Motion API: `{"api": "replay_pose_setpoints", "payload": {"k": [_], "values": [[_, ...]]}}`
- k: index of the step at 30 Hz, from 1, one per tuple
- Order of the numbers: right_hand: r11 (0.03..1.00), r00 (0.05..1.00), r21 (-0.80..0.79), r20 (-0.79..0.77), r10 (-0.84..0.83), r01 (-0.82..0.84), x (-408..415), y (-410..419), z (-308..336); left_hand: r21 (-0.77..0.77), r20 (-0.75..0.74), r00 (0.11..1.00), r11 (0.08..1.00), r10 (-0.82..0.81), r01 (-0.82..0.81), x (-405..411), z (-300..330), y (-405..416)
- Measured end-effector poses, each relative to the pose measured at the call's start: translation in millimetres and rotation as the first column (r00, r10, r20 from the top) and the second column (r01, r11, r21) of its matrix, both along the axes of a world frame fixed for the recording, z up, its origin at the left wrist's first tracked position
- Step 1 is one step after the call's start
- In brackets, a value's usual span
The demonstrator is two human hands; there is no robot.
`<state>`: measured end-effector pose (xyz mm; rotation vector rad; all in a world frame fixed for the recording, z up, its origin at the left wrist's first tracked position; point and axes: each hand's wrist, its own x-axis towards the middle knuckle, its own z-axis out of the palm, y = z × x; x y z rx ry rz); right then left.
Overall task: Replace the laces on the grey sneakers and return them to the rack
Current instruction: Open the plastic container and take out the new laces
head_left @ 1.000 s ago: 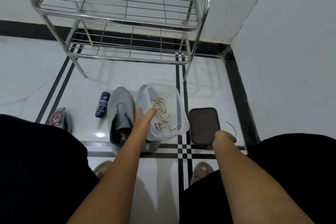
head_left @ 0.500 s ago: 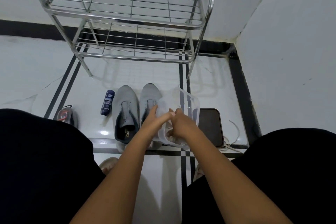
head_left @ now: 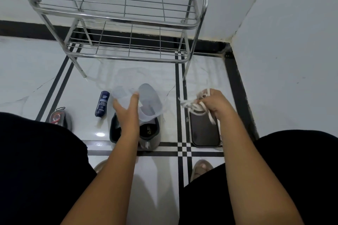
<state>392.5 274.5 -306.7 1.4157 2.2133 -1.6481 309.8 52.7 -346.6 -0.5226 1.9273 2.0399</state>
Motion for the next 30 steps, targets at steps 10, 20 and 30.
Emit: {"api": "replay_pose_setpoints", "payload": {"k": [10,20,30], "values": [[0.990,0.916,0.129,0.401,-0.003,-0.053,16,-21,-116,-0.038,-0.015,0.995,0.994,-0.101,0.101,-2,-13,8],[0.945,0.623,0.294,0.769,-0.142,-0.146,50,0,-165,-0.030,-0.062,0.981,0.983,-0.182,0.180,-1,-20,15],[0.723,0.927,0.655,0.091,-0.365,0.220,23,-30,-124,-0.048,-0.045,0.986,0.986,-0.161,0.159,-4,-18,24]]}}
